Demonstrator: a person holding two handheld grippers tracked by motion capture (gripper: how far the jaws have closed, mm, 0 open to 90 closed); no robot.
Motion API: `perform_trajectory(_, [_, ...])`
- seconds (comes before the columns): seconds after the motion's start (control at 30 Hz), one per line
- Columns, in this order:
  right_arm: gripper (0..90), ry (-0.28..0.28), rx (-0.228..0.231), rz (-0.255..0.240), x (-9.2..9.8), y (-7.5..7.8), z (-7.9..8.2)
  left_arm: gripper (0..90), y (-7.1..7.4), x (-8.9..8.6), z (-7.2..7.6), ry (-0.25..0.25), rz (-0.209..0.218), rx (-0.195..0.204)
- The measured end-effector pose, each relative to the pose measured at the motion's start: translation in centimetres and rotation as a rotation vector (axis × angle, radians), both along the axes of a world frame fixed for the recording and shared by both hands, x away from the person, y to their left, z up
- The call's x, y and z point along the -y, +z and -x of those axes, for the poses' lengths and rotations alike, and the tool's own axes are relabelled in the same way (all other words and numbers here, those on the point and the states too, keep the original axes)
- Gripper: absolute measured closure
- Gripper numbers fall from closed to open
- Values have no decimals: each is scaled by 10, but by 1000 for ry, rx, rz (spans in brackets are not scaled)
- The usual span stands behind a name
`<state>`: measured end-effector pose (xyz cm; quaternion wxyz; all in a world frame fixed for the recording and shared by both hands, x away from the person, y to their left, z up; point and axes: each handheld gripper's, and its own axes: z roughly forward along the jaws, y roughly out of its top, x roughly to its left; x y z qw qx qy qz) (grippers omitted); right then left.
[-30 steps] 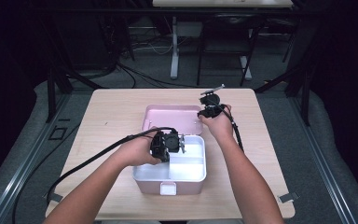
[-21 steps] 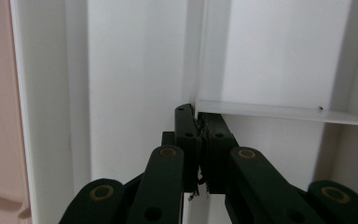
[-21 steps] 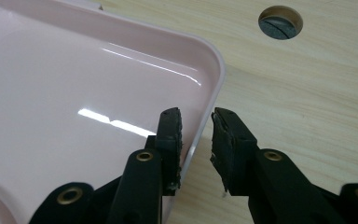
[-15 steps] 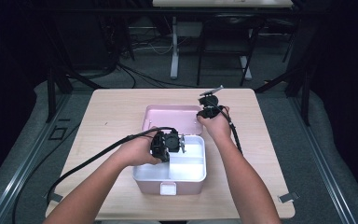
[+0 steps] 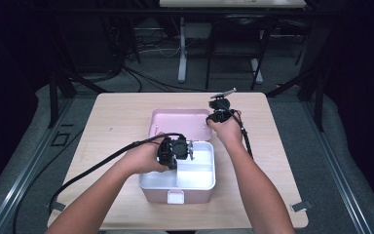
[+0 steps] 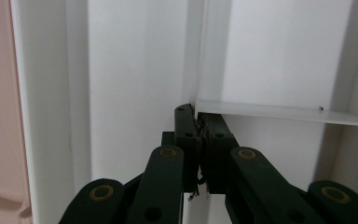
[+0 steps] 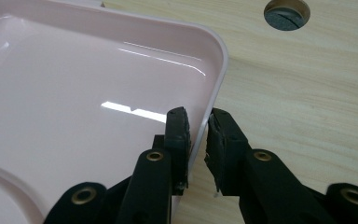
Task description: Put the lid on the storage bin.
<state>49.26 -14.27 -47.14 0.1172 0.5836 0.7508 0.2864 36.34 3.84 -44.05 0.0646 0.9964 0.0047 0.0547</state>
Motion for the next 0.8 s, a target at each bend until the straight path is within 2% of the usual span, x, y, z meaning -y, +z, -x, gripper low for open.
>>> perform_trajectory(0.2, [796, -1, 16, -16, 2, 7, 4, 868, 0, 0, 0, 0, 0, 0])
perform_trajectory(0.37, [806, -2, 52, -29, 4, 16, 9, 867, 0, 0, 1, 0, 5, 4])
perform_trajectory(0.4, [809, -5, 87, -56, 4, 17, 10, 867, 0, 0, 1, 0, 5, 7])
perform_trajectory(0.47, [817, -3, 84, -49, 6, 24, 14, 867, 0, 0, 1, 1, 4, 6])
perform_trajectory(0.57, [826, -4, 125, -72, 7, 31, 19, 867, 0, 0, 1, -2, 2, 6])
perform_trajectory(0.7, [834, 6, 150, -81, 9, 39, 26, 866, 0, 0, 1, -2, 3, 10])
perform_trajectory(0.8, [842, 25, 199, -70, 8, 48, 36, 865, 0, -1, 2, -2, 1, 15])
